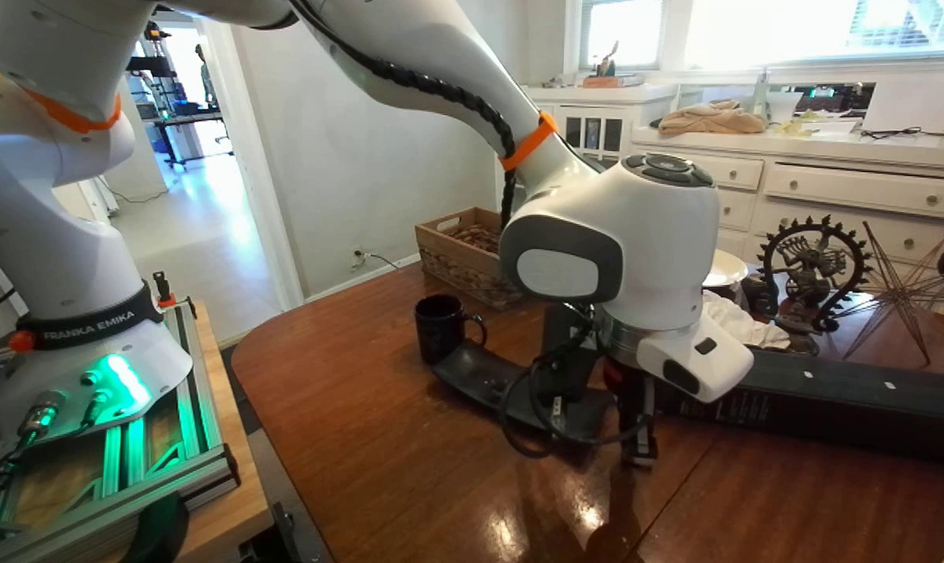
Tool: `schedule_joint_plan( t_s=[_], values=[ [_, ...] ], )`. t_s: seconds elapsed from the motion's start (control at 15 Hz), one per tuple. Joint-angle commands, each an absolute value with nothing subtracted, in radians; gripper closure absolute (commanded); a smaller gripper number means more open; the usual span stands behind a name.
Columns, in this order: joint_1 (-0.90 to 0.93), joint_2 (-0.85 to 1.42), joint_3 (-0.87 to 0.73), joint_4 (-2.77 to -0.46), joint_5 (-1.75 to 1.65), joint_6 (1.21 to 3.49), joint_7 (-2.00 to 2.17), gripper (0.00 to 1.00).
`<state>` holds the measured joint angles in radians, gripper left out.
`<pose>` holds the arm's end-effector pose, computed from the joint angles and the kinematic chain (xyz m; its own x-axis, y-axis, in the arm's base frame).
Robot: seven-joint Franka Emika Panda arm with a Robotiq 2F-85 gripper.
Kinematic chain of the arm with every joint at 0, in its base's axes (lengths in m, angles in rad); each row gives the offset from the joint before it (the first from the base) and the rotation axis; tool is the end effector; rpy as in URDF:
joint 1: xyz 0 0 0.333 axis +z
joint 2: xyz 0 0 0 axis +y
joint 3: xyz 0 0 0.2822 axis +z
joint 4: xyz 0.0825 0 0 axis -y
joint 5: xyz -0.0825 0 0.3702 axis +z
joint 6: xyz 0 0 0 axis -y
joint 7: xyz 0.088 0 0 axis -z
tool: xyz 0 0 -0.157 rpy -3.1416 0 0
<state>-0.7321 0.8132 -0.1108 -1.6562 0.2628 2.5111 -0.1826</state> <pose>0.4399 -0.4823 0.0783 0.6702 -0.7399 0.0588 -0.7361 -0.6727 -0.0749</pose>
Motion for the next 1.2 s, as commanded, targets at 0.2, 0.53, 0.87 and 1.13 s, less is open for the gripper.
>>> schedule_joint_plan(
  t_s=[0.2, 0.53, 0.87, 1.13],
  values=[
    [-0.738, 0.8, -0.095, -1.638, 0.282, 2.518, -0.18, 0.94],
    [-0.737, 0.805, -0.093, -1.628, 0.283, 2.518, -0.178, 0.94],
    [-0.737, 0.808, -0.096, -1.628, 0.28, 2.52, -0.178, 0.94],
    [-0.737, 0.811, -0.098, -1.627, 0.278, 2.52, -0.177, 0.94]
  ],
)
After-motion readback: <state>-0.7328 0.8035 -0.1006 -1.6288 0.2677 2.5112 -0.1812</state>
